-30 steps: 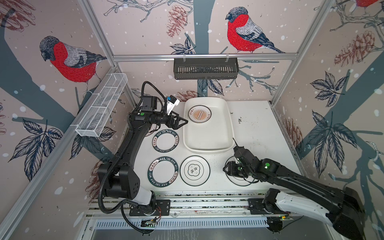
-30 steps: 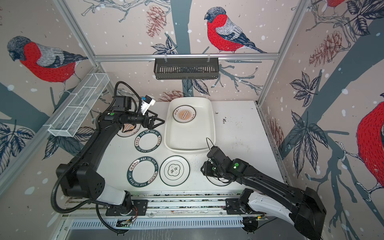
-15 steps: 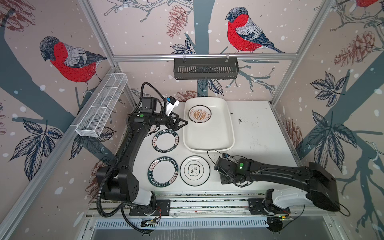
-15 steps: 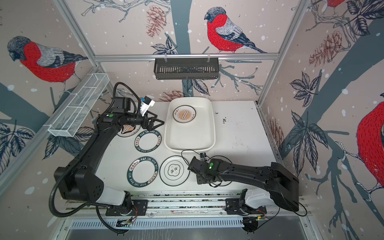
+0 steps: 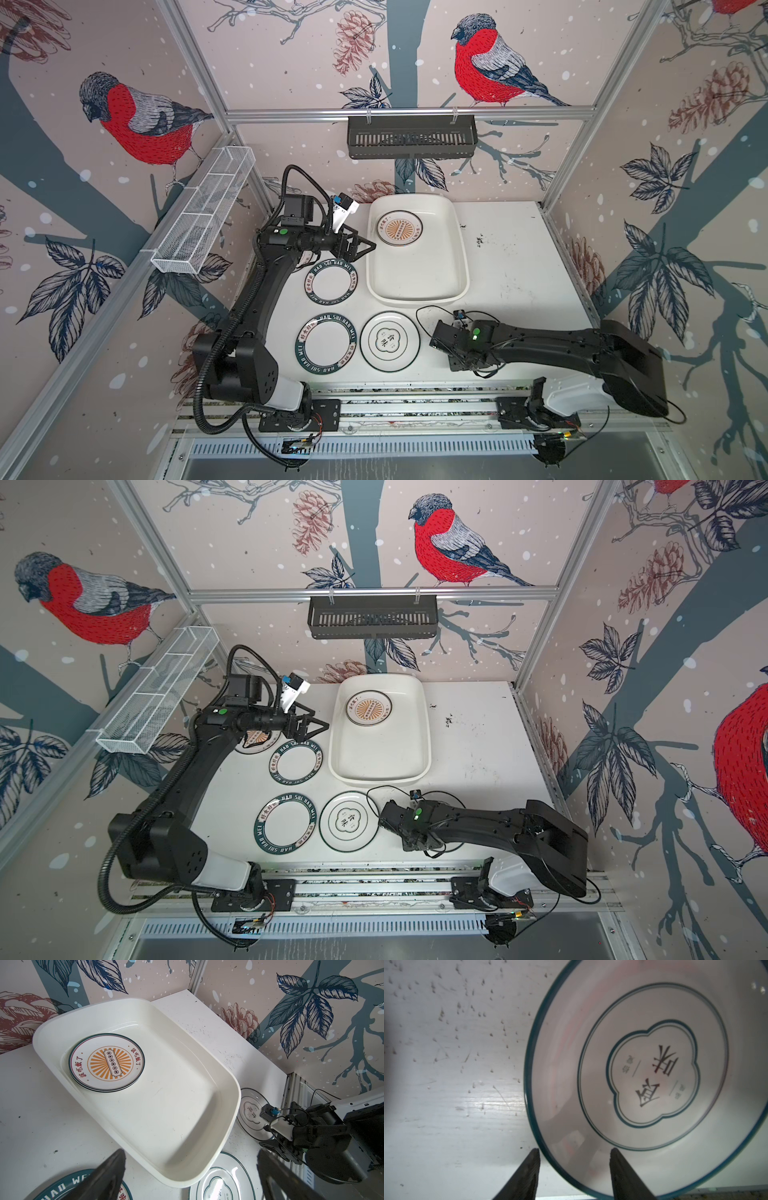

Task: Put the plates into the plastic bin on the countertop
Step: 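Lower the right gripper over the white plate with black lettering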

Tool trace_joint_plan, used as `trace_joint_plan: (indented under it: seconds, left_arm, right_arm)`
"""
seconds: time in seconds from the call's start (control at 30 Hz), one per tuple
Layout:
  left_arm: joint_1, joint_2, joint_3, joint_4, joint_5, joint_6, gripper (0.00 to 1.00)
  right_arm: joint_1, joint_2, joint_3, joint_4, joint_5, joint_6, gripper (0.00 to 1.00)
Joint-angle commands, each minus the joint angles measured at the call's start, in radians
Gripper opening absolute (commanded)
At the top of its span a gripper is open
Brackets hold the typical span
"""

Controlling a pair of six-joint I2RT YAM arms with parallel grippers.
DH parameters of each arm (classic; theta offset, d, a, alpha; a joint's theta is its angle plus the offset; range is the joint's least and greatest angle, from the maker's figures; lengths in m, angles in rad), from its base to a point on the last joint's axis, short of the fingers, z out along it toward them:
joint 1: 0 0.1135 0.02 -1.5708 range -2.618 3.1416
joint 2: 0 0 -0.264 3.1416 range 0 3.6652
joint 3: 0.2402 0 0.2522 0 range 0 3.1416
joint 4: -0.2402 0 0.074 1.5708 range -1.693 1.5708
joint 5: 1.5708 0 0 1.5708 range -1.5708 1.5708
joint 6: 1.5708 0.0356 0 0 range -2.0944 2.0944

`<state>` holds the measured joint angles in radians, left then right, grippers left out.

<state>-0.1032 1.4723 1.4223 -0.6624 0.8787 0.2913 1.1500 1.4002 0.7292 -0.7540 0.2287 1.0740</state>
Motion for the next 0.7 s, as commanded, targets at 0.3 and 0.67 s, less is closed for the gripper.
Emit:
trace_joint_plan:
  seconds: [0.3, 0.67]
  left_arm:
    - [-0.006, -0.003, 0.005, 0.018, 0.013, 0.001, 0.98]
    - [-0.008, 0.002, 0.006, 0.026, 0.014, -0.013, 0.98]
  right_arm:
    - [-0.126, -0.042, -0.056, 0.041, 0.057, -0.015, 0.56]
    - [-0.371, -0.096, -0.076, 0.143, 0.058, -0.147, 0.55]
